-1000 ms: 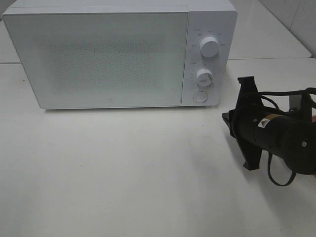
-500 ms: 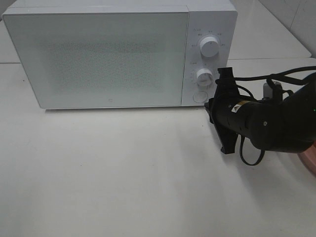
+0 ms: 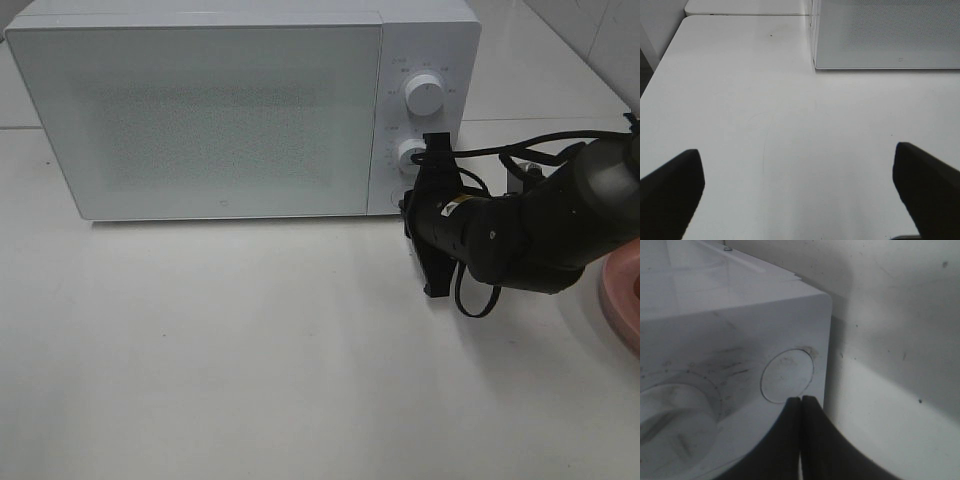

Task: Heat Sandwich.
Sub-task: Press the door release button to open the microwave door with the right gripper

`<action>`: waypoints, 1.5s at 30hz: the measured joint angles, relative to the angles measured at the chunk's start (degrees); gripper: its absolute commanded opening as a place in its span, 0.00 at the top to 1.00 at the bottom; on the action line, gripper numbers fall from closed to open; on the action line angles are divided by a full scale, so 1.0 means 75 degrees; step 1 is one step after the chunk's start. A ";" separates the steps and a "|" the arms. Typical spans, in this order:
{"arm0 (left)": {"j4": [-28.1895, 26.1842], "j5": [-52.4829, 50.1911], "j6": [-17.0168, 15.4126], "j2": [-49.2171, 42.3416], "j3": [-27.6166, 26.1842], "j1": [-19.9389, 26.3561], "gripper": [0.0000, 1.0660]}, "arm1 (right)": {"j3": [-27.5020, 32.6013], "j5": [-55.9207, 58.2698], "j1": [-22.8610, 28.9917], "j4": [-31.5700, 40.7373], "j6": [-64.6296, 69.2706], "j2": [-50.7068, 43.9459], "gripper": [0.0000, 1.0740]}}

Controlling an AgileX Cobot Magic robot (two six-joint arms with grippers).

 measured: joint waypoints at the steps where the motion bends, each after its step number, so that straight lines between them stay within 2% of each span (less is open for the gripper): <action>1: 0.0000 0.0000 0.0000 0.0000 0.0000 0.0000 0.09 | -0.0069 -0.0031 -0.0023 0.0061 0.0000 0.0084 1.00; 11: 0.0000 0.0000 0.0000 0.0000 0.0000 0.0000 0.09 | -0.0489 -0.0214 -0.0183 0.0107 -0.0008 0.0359 1.00; 33: 0.0000 0.0000 0.0000 0.0000 0.0000 0.0000 0.09 | -0.0718 -0.0428 -0.0183 0.0351 -0.0229 0.0688 1.00; 45: 0.0000 0.0000 0.0000 0.0000 0.0000 0.0000 0.09 | -0.1024 -0.0275 -0.0138 0.0825 -0.0519 0.0741 1.00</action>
